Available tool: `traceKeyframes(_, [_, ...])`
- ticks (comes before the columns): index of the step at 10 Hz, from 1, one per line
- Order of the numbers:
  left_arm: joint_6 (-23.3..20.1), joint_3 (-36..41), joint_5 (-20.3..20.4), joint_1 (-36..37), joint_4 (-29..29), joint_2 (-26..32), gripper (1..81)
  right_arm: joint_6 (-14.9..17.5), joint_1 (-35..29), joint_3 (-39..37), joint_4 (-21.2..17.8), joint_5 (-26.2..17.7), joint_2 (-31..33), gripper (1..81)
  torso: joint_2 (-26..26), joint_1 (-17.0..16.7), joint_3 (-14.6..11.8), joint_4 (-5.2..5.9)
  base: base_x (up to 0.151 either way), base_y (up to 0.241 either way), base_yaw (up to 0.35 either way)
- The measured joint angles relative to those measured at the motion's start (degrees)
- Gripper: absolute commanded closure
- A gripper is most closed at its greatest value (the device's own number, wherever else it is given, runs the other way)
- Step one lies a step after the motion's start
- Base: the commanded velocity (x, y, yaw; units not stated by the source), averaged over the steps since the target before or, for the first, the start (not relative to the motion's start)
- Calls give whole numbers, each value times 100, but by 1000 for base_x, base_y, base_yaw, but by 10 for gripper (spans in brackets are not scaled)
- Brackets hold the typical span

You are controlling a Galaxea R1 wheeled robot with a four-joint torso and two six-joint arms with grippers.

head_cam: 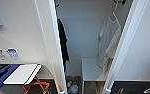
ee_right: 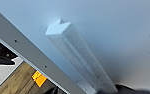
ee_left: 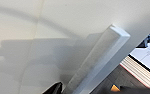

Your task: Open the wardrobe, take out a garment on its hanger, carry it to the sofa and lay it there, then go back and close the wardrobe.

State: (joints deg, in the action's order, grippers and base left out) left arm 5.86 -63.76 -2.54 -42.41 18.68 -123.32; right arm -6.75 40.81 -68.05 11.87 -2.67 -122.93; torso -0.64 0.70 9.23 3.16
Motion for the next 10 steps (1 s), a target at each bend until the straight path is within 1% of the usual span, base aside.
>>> traceKeyframes(2, [0, 1, 50, -15, 4, 13, 10, 1, 0, -22, 0, 48, -26, 10, 0, 0, 5, 0, 0, 0, 0])
traceKeyframes(4, [-6, 15, 221, -149, 87, 107, 10, 20, 77, -24, -2, 162, 11, 10, 0, 0, 2, 0, 0, 0, 0])
traceKeyframes(7, [-68, 34, 678, -422, 172, 289, 10, 32, 216, 13, -5, 399, 138, 10, 0, 0, 2, 0, 0, 0, 0])
traceKeyframes(8, [-66, 74, 675, -445, 179, 380, 10, 30, 257, 29, -5, 475, 182, 10, 0, 0, 0, 0, 0, 0, 0])
traceKeyframes(10, [-63, 95, 689, -463, 190, 430, 10, 30, 268, 38, -5, 478, 195, 10, 0, 0, 0, 0, 0, 0, 0])
